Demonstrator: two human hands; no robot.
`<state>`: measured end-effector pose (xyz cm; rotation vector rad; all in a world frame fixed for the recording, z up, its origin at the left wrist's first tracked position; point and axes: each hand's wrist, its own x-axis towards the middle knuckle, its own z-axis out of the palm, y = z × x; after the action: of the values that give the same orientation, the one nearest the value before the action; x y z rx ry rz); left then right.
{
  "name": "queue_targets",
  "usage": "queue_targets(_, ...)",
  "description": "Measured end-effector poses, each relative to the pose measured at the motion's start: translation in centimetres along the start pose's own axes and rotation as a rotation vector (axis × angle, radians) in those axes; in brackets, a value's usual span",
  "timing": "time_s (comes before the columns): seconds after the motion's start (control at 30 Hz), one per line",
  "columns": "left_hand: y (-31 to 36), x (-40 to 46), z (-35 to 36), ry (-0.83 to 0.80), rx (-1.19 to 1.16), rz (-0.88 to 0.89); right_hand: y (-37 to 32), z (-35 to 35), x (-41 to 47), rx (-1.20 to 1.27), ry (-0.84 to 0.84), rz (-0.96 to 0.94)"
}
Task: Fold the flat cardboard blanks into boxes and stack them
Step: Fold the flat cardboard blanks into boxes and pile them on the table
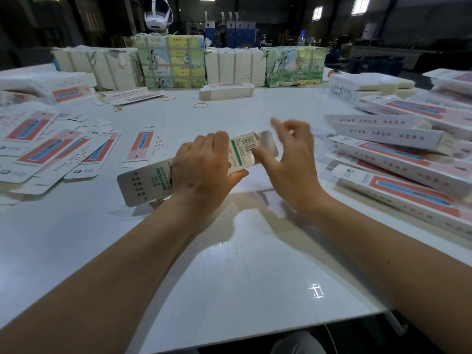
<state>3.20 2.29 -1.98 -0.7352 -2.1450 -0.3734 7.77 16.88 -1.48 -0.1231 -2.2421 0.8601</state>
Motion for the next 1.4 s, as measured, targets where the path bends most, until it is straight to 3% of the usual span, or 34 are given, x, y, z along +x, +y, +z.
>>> queue_targets(0.07,0.0,0.0,-0.1,0.008,0.016,-0.003,0.6,-0.2,0.4,0.135,-0.003,0.145)
queue_targets(0.2,0.4,-0.1,-0.2,0.017,-0.004,0.029,0.2,-0.2,0.7,1.12,-0.285,0.722)
queue_targets(0.27,0.5,-0.2,-0.2,0.01,-0.014,0.053,0.1,-0.2,0.8,1.244,-0.334,0.741)
queue_targets(0.37,0.6,-0.2,-0.2,-0.008,-0.034,0.067,-0.1,0.1,0.1,0.996,-0.256,0.555)
queue_targets(0.47,0.8,-0.2,0.0,-0.024,-0.001,0.088,-0.2,0.4,-0.7,0.266,-0.18,0.126)
queue_targets(0.53,0.8,-0.2,0.2,0.005,0.035,0.095,-0.6,0.6,-1.1,0.085,-0.17,-0.022)
queue_targets(0.63,0.5,-0.2,0.3,0.032,0.042,0.098,-0.9,0.9,-1.3,0.187,-0.199,0.005)
queue_targets(0.77,0.3,-0.2,0.2,0.01,0.036,0.079,-1.0,0.4,-0.3,0.619,-0.229,0.343)
queue_targets(0.9,0.3,0.0,0.1,0.013,0.022,0.083,-0.6,0.0,0.2,0.845,-0.259,0.453)
queue_targets(1.23,0.4,0.0,0.3,0.041,0.03,0.098,-0.7,-0.4,0.2,0.857,-0.207,0.437)
queue_targets(1.4,0.8,0.0,0.3,0.027,0.051,0.123,-0.6,0.1,-0.2,0.579,-0.186,0.341)
